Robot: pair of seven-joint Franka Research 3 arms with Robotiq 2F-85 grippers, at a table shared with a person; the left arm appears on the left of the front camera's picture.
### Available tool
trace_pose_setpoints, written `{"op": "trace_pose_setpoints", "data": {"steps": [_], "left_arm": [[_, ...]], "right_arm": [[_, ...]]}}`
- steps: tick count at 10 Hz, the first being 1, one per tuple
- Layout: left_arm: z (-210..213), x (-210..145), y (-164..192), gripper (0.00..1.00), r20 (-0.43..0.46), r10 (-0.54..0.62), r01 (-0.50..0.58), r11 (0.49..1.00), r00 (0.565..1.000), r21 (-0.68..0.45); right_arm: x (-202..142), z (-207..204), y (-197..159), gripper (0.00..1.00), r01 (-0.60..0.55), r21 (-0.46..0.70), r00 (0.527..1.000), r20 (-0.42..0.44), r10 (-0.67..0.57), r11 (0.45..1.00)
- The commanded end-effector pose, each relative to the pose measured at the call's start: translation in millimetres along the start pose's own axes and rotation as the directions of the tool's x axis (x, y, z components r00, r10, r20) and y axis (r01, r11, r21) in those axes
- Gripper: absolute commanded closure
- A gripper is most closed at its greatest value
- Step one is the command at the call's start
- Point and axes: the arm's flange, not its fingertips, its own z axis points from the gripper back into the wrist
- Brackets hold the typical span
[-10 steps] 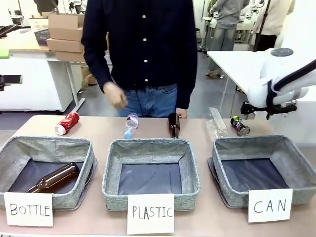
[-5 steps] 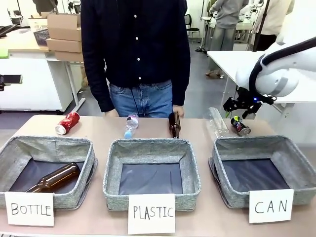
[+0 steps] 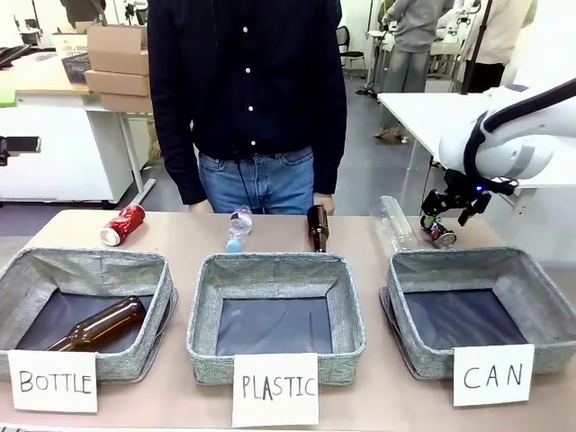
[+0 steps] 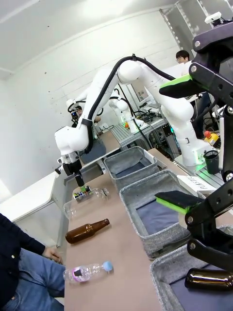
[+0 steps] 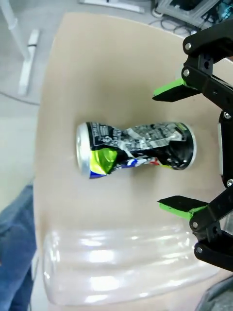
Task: Sort the can waste into the basket.
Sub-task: Pick up the can waste from the table and place it in the right Fabric basket.
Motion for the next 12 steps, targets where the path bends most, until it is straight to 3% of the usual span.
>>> {"op": "trace_pose_setpoints", "data": {"steps": [1,5,6,7,8,10,11,12], "left_arm": [[-2,1,-1,0.0,0.014,-0.021,0.021,1.0,1.0,-0.018],[-2,1,-1,0.0,0.014,-0.021,0.021,1.0,1.0,-0.018],[-2,1,-1,0.0,0.014,-0.021,0.021,1.0,1.0,-0.018],[-2,1,-1,0.0,0.014,-0.021,0.021,1.0,1.0,-0.018],[-2,1,-1,0.0,0.014,-0.021,0.021,1.0,1.0,-0.018],[-2,1,-1,0.0,0.014,-0.021,0.021,1.0,1.0,-0.018],[-2,1,-1,0.0,0.014,-0.021,0.021,1.0,1.0,-0.018],[-2,1,-1,0.0,0.014,-0.021,0.021,1.0,1.0,-0.018]], "right_arm": [[23,-19,5,0.0,0.04,-0.039,0.998,-0.045,-0.042,0.998],[28,-27,3,0.0,0.077,-0.035,0.997,-0.025,-0.078,0.996],[28,-28,4,0.58,0.085,-0.066,0.996,-0.025,-0.087,0.994],[28,-27,4,0.59,0.102,-0.083,0.994,-0.021,-0.104,0.991],[28,-27,4,1.0,0.115,-0.085,0.993,-0.021,-0.117,0.99],[26,-28,6,1.0,0.114,-0.109,0.993,-0.029,-0.118,0.987],[25,-30,6,0.86,0.114,-0.135,0.992,-0.034,-0.119,0.984],[25,-30,7,0.95,0.109,-0.132,0.993,-0.038,-0.115,0.985]]}}
